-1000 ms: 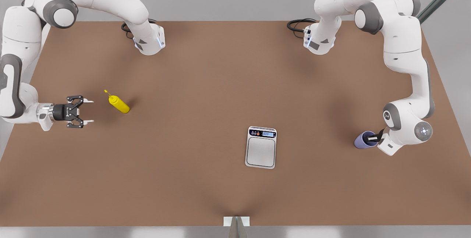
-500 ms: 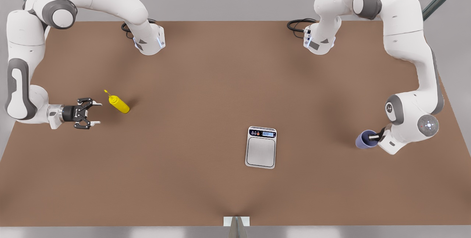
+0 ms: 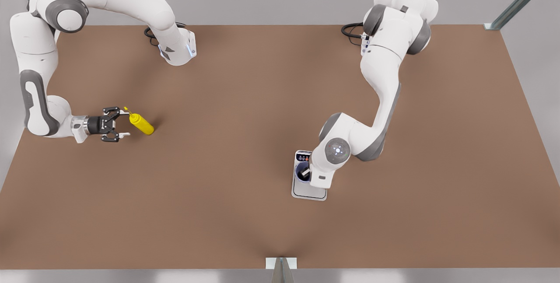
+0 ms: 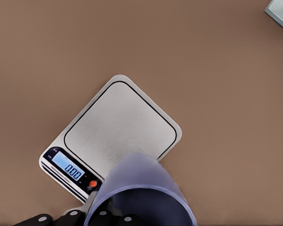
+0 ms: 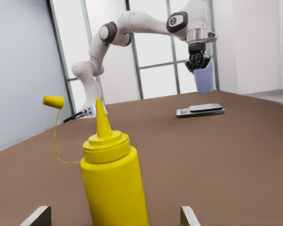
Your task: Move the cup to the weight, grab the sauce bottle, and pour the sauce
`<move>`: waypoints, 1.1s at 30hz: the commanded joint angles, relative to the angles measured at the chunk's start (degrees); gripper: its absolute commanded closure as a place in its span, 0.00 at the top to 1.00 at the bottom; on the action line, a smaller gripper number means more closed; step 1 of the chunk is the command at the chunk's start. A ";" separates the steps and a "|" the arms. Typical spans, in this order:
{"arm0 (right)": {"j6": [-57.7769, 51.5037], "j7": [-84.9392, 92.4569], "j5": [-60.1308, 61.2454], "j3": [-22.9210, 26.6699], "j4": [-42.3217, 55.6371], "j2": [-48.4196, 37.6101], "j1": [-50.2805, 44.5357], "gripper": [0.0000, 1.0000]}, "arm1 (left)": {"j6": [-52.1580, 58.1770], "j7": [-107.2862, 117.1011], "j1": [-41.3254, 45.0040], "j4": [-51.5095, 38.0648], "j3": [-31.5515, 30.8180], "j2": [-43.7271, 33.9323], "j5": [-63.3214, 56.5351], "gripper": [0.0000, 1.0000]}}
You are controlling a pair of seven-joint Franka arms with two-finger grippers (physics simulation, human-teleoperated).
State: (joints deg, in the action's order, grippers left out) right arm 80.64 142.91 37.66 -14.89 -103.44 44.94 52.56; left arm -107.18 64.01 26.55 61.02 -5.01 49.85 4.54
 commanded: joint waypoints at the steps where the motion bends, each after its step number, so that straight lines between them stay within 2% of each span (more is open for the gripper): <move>1: 0.48 0.00 0.04 -0.06 -0.36 -0.21 0.00 1.00 | 0.04 -1.07 0.09 0.50 0.00 0.16 1.52 0.21; 2: 1.53 0.00 0.13 -1.55 -1.14 -0.56 0.35 1.00 | 1.97 -5.12 0.09 0.77 0.00 0.16 1.44 0.21; 17: 5.58 -0.09 0.22 -4.54 -6.86 -3.19 1.41 1.00 | -0.40 -6.88 -2.90 0.77 0.09 2.80 1.96 0.22; 18: 5.67 -0.09 0.22 -4.63 -7.30 -3.46 1.49 1.00 | -0.40 -7.67 -2.99 0.77 0.09 2.80 1.87 0.40; 20: 6.02 -0.09 0.48 -4.71 -7.74 -3.63 1.32 1.00 | -0.40 -7.94 -2.99 0.77 0.09 2.80 1.87 0.66; 21: 6.46 -0.09 0.57 -5.59 -8.18 -3.63 1.41 1.00 | -0.40 -7.58 -2.90 0.77 0.09 2.80 1.87 0.76; 22: 7.07 -0.17 0.57 -5.86 -8.70 -3.72 1.49 1.00 | -0.40 -7.50 -2.90 0.77 0.18 2.80 1.87 0.79; 31: 8.92 -0.17 1.62 -7.70 -10.82 -4.69 1.49 1.00 | 0.13 -7.58 -2.99 0.77 0.26 2.62 1.87 0.80; 32: 9.27 -0.17 1.62 -7.53 -10.82 -4.69 1.41 0.78 | 0.22 -7.50 -2.99 0.77 0.26 2.53 1.96 0.80; 33: 9.36 -0.26 1.62 -7.70 -10.90 -4.78 1.41 0.67 | 1.35 -7.50 -2.99 0.77 0.35 2.36 1.96 0.80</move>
State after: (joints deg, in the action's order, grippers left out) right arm 90.00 142.41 39.29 -22.59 -114.35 40.25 54.05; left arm -105.26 56.67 23.64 61.71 -4.66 52.05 6.45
